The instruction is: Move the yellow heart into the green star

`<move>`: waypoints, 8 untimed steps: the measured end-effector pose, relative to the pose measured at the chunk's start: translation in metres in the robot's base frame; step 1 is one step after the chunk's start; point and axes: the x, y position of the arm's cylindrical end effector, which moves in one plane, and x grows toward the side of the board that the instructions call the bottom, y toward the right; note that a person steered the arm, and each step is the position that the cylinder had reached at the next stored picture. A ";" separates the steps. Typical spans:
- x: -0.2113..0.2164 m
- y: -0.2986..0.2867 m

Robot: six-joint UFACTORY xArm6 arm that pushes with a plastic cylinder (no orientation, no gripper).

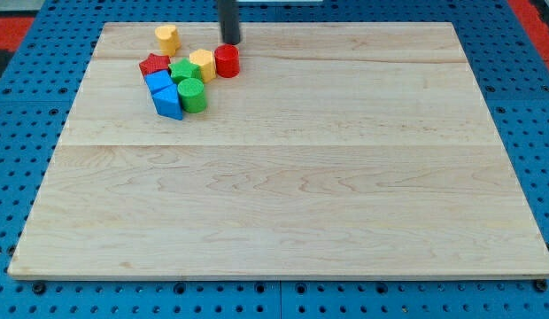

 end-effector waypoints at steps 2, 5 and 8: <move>-0.019 -0.020; -0.019 -0.123; 0.024 -0.101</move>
